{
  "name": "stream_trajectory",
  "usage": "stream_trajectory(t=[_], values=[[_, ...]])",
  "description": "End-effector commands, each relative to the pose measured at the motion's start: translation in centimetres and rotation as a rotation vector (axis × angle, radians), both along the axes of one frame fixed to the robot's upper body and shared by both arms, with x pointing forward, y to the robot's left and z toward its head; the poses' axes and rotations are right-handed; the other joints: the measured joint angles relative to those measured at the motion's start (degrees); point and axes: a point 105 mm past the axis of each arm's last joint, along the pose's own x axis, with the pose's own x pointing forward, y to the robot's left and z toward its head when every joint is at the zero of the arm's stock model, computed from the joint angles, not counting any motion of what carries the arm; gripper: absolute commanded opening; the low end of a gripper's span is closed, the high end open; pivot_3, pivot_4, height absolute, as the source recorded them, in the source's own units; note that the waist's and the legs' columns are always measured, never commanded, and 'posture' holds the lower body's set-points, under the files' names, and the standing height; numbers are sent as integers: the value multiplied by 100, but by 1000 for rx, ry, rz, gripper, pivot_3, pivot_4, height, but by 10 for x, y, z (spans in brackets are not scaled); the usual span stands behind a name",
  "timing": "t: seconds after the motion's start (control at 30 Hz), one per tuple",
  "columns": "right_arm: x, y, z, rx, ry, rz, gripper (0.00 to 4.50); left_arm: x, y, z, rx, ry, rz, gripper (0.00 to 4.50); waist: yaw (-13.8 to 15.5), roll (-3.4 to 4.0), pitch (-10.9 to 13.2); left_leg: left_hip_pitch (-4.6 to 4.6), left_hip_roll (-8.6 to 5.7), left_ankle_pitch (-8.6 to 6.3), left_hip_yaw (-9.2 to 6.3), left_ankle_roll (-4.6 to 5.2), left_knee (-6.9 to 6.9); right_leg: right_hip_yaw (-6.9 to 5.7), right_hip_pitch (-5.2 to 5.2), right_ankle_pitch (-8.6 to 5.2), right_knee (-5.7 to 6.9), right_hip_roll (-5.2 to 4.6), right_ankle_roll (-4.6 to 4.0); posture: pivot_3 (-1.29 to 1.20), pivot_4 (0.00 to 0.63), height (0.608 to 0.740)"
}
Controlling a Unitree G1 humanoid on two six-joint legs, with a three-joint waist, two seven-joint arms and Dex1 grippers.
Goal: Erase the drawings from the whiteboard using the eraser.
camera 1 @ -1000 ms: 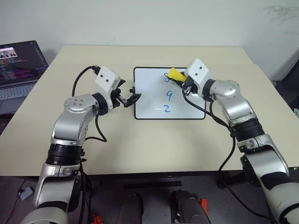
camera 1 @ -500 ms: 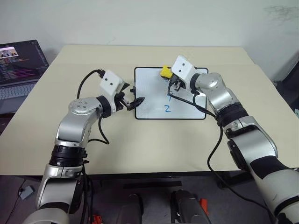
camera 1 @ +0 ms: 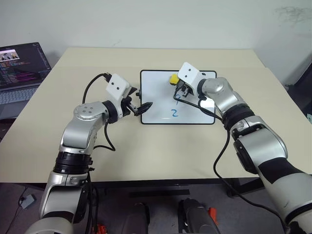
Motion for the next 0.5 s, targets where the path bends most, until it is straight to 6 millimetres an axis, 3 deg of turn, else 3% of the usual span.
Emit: stream_trajectory(t=[0.03,0.27,0.5], values=[[3,-22,-5,-58,17,-51,1121,-2,-3,14,7,-62,-17,4500,8,0,0,0,0,0,-1,0,0,0,0,0,0,0,0,0,150,740],[3,-48,-15,-110,42,-93,1120,-1,-5,14,9,-64,-23,4500,24,-1,0,8,-3,0,-3,0,3,-2,13,-1,-1,-2,-1,0,150,740],[4,-52,-14,-119,42,-102,1120,-1,-5,15,11,-68,-27,4500,21,-1,-1,25,-3,2,0,3,3,-1,25,-1,0,-3,-2,0,150,740]])
